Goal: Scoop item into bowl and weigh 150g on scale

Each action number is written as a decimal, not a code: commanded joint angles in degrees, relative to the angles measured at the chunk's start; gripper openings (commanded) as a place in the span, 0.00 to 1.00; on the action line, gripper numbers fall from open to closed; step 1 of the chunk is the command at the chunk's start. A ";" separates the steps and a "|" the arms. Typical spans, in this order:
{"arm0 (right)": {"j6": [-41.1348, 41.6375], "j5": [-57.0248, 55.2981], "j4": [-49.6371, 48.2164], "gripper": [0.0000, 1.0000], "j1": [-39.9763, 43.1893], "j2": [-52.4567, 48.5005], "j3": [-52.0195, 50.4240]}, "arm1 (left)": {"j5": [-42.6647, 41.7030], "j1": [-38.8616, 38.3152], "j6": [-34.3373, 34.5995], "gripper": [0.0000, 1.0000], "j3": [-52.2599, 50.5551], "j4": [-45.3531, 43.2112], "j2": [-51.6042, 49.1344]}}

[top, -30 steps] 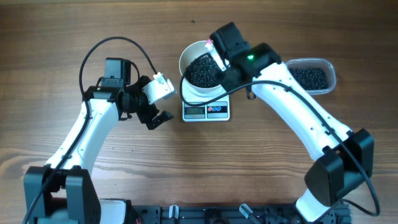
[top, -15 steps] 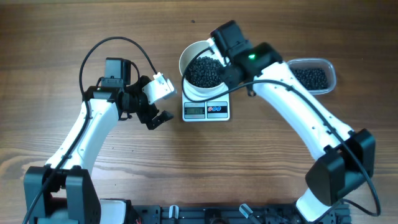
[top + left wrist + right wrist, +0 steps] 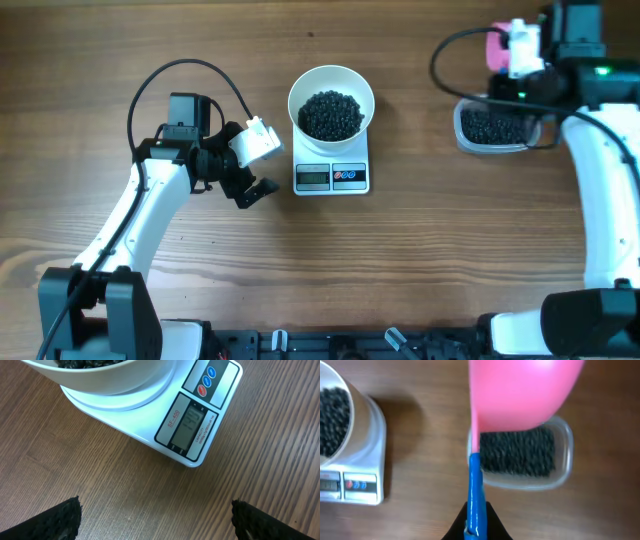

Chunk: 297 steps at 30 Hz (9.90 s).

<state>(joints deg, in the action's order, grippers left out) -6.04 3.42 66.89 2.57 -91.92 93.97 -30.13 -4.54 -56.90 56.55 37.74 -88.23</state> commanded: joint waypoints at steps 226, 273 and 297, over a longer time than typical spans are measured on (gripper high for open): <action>1.64 4.26 -13.33 0.04 -27.74 -14.58 0.09 | -0.87 0.15 -0.55 1.00 -0.42 -0.20 -0.50; 3.26 20.63 -15.50 0.04 -21.62 -14.58 0.09 | -0.90 0.17 -0.55 1.00 -0.42 -0.17 -0.50; -3.04 11.02 -7.45 0.04 -24.41 -14.58 0.09 | -0.90 0.17 -0.55 1.00 -0.42 -0.20 -0.50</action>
<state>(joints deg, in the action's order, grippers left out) -7.81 19.84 59.35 -19.88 -107.66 94.21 -30.13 -4.54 -56.90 56.55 37.69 -88.25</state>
